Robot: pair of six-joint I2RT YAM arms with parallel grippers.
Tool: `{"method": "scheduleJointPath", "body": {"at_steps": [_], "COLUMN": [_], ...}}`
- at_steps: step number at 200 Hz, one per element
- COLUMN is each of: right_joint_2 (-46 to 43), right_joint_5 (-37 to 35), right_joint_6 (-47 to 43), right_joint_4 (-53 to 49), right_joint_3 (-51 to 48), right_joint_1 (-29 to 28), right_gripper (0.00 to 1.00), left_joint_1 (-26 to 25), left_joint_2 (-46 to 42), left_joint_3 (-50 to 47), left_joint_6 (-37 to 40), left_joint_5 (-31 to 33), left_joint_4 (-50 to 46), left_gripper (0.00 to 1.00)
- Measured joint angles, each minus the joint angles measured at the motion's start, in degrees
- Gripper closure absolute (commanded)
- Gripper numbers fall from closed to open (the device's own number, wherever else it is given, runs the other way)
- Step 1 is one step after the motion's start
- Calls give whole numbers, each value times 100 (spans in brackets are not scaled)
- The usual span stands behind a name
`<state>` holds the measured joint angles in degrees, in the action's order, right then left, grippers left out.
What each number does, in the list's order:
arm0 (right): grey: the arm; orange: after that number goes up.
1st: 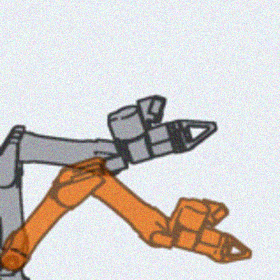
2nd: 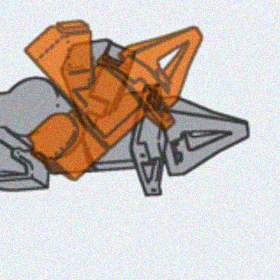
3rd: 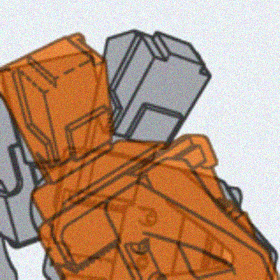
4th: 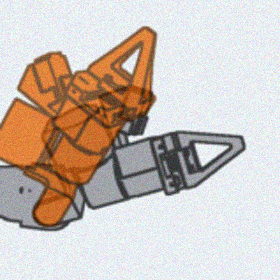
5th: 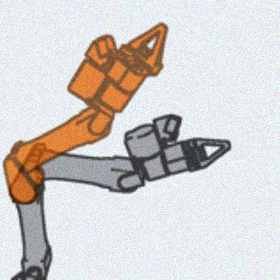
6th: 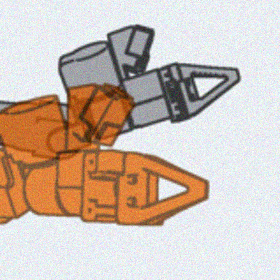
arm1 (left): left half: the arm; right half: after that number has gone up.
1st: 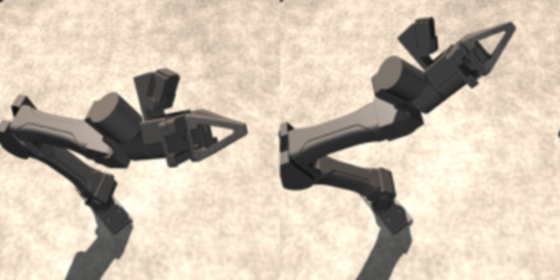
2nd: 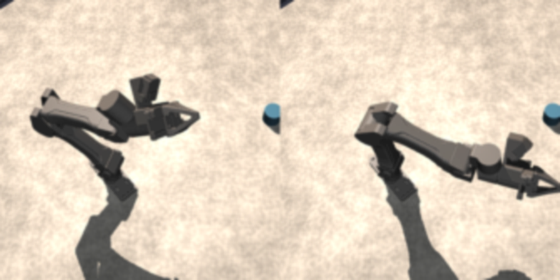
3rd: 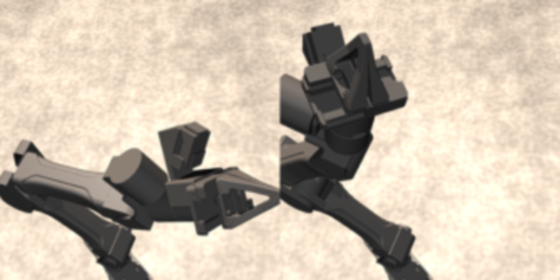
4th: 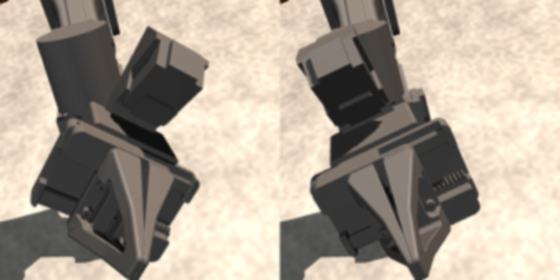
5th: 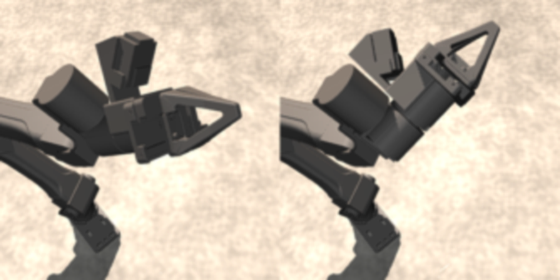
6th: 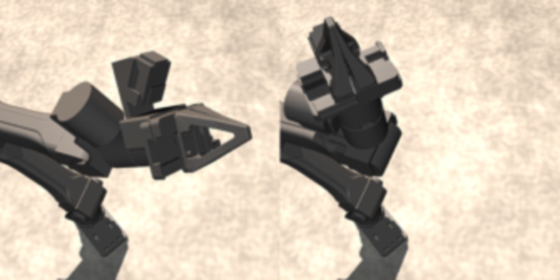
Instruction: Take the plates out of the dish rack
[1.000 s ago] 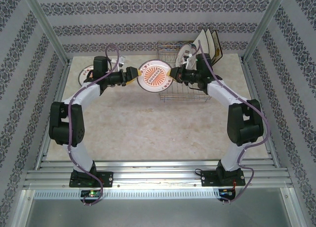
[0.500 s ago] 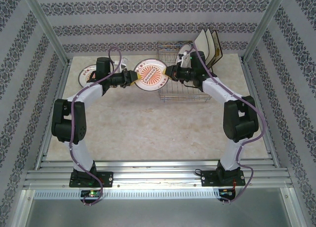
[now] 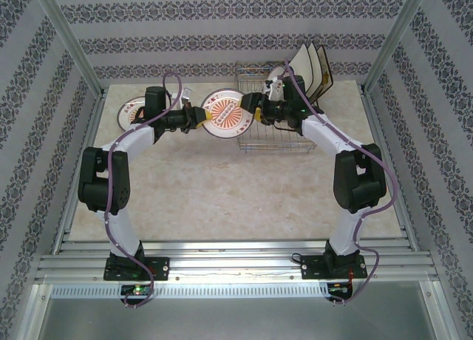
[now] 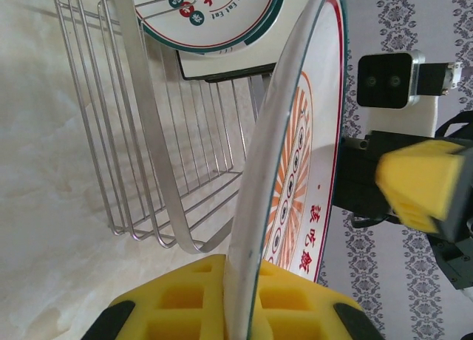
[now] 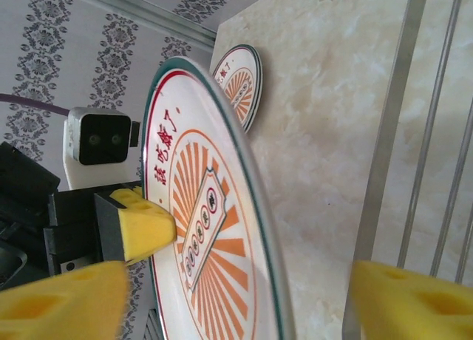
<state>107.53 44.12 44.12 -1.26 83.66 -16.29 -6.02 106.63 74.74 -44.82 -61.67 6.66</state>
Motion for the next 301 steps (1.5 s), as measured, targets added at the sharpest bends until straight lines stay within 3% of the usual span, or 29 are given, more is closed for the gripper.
{"method": "scheduleJointPath", "body": {"at_steps": [59, 97, 171, 220, 262, 301], "right_joint_2": [-4, -103, -579, -933, -876, -605], "right_joint_5": [-179, -610, -2197, -3897, -4813, -5250], "right_joint_6": [-138, -573, -2031, -3018, -3554, -3858], "right_joint_4": [-299, -1078, -3202, -4784, -5770, -6277], "right_joint_3": [107, 389, 1252, 1598, 1891, 2037], "right_joint_1": [-4, 7, 205, 669, 1174, 1246], "right_gripper": [2, 2, 2, 2, 2, 2], "left_joint_1": [2, 31, 317, 623, 1032, 1377], "left_joint_2": [52, 52, 52, 24, -195, -485], "left_joint_3": [-4, -7, -68, -299, -299, -299], "left_joint_6": [-66, -114, -177, -129, 238, 636], "left_joint_5": [-4, -11, -46, -37, 125, 343], "left_joint_4": [164, 302, 326, 275, -151, -688], "left_gripper": [100, 100, 100, 100, 100, 100]}}
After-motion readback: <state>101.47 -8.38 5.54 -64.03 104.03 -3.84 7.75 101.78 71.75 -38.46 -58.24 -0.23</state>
